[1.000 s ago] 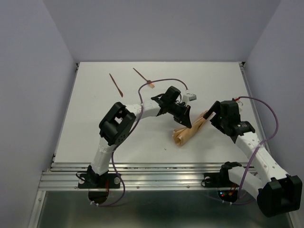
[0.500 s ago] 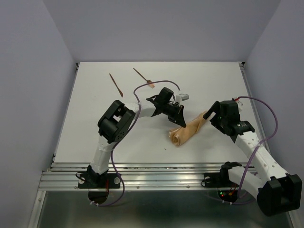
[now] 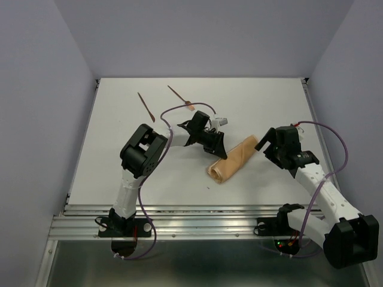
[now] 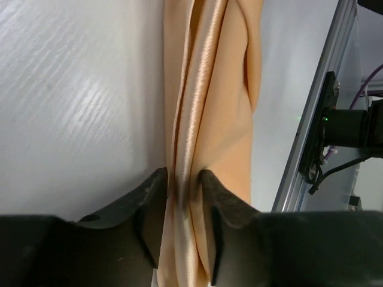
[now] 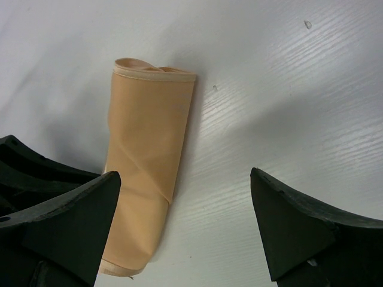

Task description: Fold the napkin into a case and place the utensils inside

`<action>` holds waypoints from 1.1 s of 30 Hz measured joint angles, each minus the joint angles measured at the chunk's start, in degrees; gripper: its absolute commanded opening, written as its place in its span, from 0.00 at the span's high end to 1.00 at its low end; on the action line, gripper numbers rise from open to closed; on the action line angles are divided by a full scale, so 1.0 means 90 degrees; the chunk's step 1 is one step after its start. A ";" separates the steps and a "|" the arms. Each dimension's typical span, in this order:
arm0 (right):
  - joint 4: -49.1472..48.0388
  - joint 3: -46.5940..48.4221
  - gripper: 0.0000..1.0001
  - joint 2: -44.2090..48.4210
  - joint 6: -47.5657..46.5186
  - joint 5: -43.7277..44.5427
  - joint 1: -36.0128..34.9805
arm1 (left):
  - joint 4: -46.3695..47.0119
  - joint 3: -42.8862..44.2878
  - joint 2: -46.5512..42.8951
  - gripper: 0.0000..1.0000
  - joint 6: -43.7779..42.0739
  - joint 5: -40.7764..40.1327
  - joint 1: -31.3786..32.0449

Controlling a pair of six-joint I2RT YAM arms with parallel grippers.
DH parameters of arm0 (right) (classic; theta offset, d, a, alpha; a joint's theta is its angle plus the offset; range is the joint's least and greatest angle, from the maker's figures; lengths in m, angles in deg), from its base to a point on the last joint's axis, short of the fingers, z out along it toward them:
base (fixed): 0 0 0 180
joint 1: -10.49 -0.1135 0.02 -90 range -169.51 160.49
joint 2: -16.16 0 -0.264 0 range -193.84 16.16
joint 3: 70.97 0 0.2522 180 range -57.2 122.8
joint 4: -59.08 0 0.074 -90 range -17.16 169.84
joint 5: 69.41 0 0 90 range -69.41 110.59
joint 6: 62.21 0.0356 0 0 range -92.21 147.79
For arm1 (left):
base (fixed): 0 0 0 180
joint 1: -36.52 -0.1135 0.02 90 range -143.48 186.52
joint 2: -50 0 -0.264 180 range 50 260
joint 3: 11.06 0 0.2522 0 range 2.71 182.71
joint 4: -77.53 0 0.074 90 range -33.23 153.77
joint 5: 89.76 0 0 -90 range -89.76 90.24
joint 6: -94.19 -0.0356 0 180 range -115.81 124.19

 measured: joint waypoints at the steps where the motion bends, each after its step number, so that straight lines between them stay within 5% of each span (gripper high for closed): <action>1: -0.0005 0.0000 0.06 -0.0032 0.0000 -0.0012 0.0000 | -0.0002 -0.0044 0.0000 0.50 -0.0002 -0.0034 -0.0036; 4: -0.0029 0.0000 0.08 -0.0092 -0.0017 -0.0053 0.0000 | -0.0034 -0.0085 0.0000 0.40 0.0012 -0.0119 -0.0104; 5: -0.0046 0.0000 0.10 -0.0119 -0.0027 -0.0078 0.0000 | -0.0039 -0.0097 -0.0015 0.27 0.0015 -0.0112 -0.0136; 8: -0.0155 -0.0002 0.16 -0.0236 -0.0107 -0.0216 0.0000 | -0.0124 -0.0104 -0.0180 0.23 0.0007 -0.0165 -0.0180; 15: -0.0522 0.0000 0.67 -0.0964 -0.0381 -0.0758 0.0000 | -0.0687 -0.0114 -0.1120 0.24 -0.0104 -0.1032 -0.0209; 17: -0.0670 0.0012 0.71 -0.1171 -0.0430 -0.0974 0.0000 | -0.0792 -0.0153 -0.1479 0.29 -0.0097 -0.1297 -0.0214; 20: -0.0860 0.0189 0.73 -0.1564 -0.0498 -0.1280 0.0000 | -0.0787 -0.0318 -0.1887 0.61 -0.0022 -0.1438 -0.0206; 21: -0.0903 0.0250 0.73 -0.1673 -0.0508 -0.1355 0.0000 | -0.0758 -0.0464 -0.2018 0.83 0.0024 -0.1464 -0.0187; 23: -0.1103 0.0430 0.73 -0.1979 -0.0534 -0.1557 0.0000 | -0.0738 -0.0731 -0.2178 1.00 0.0158 -0.1462 -0.0119; 33: -0.1576 0.1324 0.73 -0.3317 -0.0617 -0.1817 0.0000 | -0.0471 -0.1928 -0.2205 1.00 0.0478 -0.1239 0.0355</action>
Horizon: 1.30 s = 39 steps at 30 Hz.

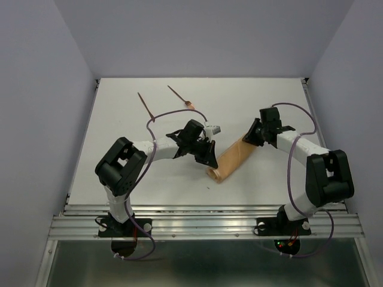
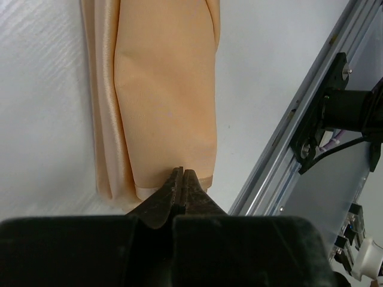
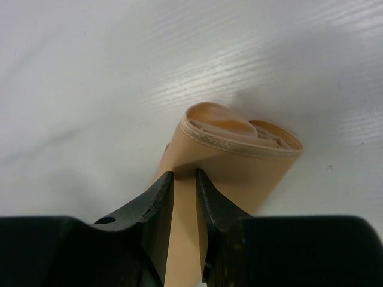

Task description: Fold the napkin into a case and place the utensils inside

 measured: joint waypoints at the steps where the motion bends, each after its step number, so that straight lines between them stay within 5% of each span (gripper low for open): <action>1: -0.0041 0.0078 0.73 -0.0131 0.0000 0.0005 0.0000 | 0.0036 0.0000 0.0029 1.00 -0.0002 -0.0032 -0.0005; 11: -0.0301 0.0544 0.74 -0.1450 -0.0022 0.0073 0.0000 | 0.0005 0.0002 0.0362 1.00 -0.0238 -0.0563 -0.0039; 23: -0.0199 0.0590 0.74 -0.1093 -0.0136 0.0180 0.0000 | -0.0600 0.0362 0.0440 1.00 -0.0512 -0.1049 -0.0036; 30: -0.0238 0.0590 0.83 -0.0437 -0.0148 0.0423 0.0000 | -0.1010 0.0430 -0.0296 1.00 -0.0585 -0.1093 0.0010; 39: -0.0231 0.0787 0.86 -0.1547 -0.0209 0.0648 0.0000 | -0.0843 0.0372 -0.0233 1.00 -0.0527 -0.1054 0.0095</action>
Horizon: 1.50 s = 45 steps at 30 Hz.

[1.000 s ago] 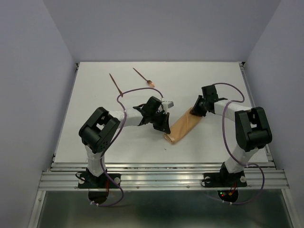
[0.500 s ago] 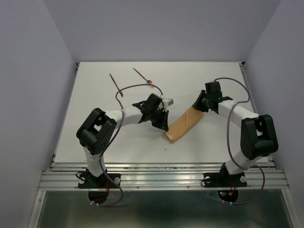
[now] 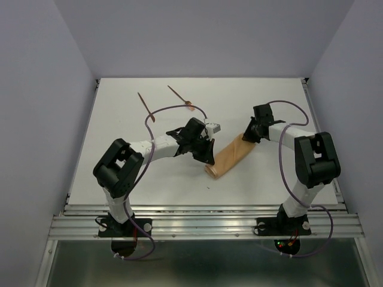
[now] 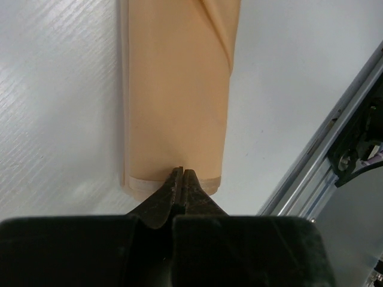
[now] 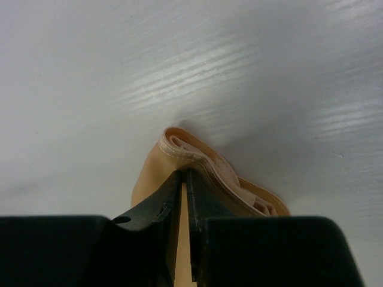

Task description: Fold the napkin into a case and place the utensils inside

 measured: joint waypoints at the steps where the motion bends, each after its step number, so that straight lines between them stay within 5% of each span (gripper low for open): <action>1: -0.0027 0.0036 0.86 -0.0090 0.0005 -0.0002 0.0000 | 0.0049 -0.0022 0.0046 1.00 0.0005 -0.0007 0.0005; 13: -0.0214 0.0393 0.85 -0.0435 -0.0100 0.0024 -0.0002 | 0.0379 -0.0117 0.0775 1.00 0.0012 0.0034 -0.0027; 30: 0.0226 0.1574 0.79 -0.0600 -0.0257 -0.0512 0.0000 | -0.0738 0.1178 0.0622 1.00 -0.0296 -0.1715 -0.0180; 33: 0.0374 0.1800 0.77 -0.0323 -0.0274 -0.0605 0.0000 | -0.1078 0.1246 0.0175 0.87 -0.0352 -0.2271 -0.0182; 37: 0.0437 0.1962 0.76 0.0095 -0.0287 -0.0663 0.0000 | -0.1392 0.1554 -0.0418 0.48 -0.0437 -0.2968 -0.0294; 40: 0.0532 0.1962 0.75 0.0408 -0.0284 -0.0690 0.0000 | -0.1506 0.1999 -0.0488 0.28 -0.0510 -0.3322 -0.0520; 45: 0.0709 0.1955 0.74 0.0629 -0.0272 -0.0716 0.0000 | -0.1744 0.2756 -0.0143 0.32 -0.0464 -0.3631 -0.0984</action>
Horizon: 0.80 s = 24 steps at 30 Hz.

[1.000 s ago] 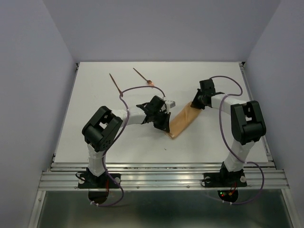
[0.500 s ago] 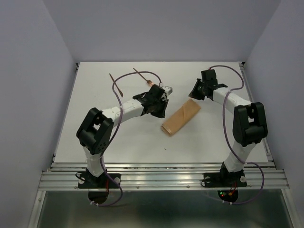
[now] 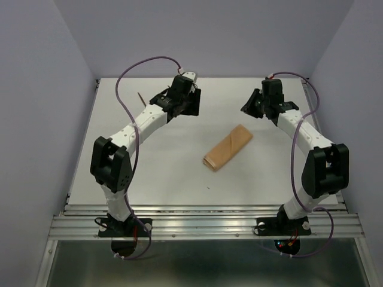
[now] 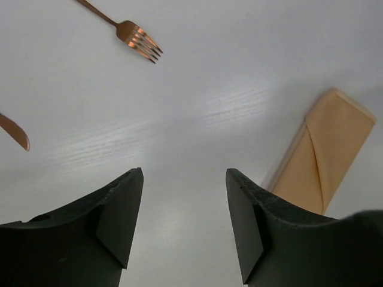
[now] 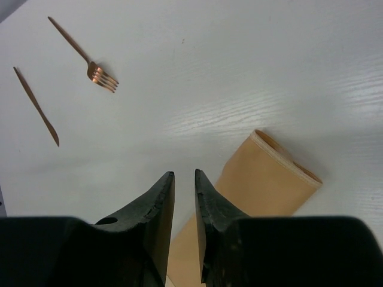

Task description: Fold the napkin into a case and place the utensils inside

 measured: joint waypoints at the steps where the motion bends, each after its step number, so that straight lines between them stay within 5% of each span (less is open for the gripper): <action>1: 0.0073 -0.0029 0.73 0.0044 -0.0002 0.0002 0.0000 | -0.0051 0.0291 0.0233 0.34 0.0083 -0.0085 -0.0124; 13: 0.0539 -0.0799 0.71 0.0571 -0.0017 0.0017 0.0000 | -0.1139 0.4867 0.4075 0.30 0.0821 -0.0287 -0.1149; 24: 0.0801 -0.0976 0.70 0.0651 0.0007 0.0063 0.0000 | -0.0537 0.5598 0.5333 0.28 0.1467 0.0148 -0.1552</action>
